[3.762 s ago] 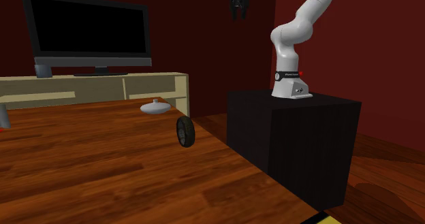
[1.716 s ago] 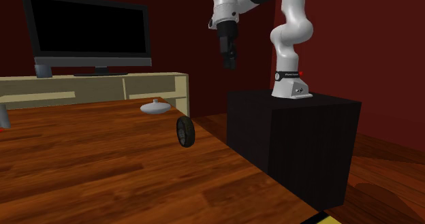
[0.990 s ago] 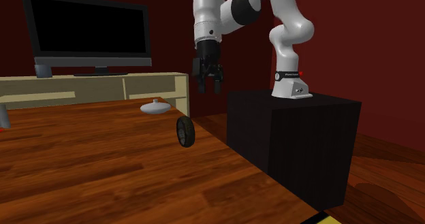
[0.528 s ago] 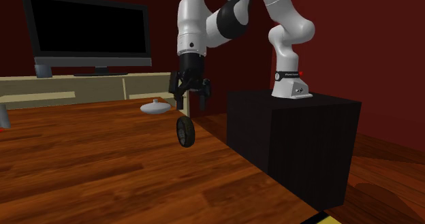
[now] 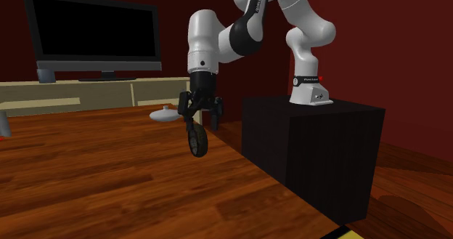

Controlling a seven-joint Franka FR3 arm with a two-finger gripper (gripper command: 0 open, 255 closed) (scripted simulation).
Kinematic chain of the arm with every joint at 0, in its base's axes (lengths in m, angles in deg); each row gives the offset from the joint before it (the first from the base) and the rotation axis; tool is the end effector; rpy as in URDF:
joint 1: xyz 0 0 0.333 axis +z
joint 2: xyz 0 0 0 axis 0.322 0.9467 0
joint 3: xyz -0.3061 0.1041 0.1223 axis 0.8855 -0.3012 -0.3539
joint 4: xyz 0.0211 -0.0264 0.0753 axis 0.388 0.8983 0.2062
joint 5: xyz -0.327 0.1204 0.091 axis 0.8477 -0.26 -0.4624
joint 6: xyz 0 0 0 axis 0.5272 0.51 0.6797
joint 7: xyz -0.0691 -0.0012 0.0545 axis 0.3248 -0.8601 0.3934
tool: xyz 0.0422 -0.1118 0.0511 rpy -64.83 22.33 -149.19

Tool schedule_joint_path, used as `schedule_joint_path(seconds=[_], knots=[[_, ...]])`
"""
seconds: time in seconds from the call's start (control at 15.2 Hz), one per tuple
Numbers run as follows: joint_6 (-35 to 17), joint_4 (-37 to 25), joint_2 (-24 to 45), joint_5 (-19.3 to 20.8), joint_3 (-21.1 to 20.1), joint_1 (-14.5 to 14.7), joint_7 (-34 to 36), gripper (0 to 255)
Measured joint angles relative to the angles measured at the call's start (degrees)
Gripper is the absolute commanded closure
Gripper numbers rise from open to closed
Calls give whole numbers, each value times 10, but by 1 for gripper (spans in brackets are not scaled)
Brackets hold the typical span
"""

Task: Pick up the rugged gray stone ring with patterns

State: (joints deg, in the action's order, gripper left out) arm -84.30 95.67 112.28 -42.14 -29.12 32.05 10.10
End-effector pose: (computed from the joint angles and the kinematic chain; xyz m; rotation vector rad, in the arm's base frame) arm 0.5984 0.3122 0.1901 -2.4928 1.3643 0.0988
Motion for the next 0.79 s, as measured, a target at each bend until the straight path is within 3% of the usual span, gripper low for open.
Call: schedule_joint_path(seconds=[0.07,0.79], knots=[[-1,-1,2,0,0,0,-1,255],[0,-1,1,0,0,0,0,255]])
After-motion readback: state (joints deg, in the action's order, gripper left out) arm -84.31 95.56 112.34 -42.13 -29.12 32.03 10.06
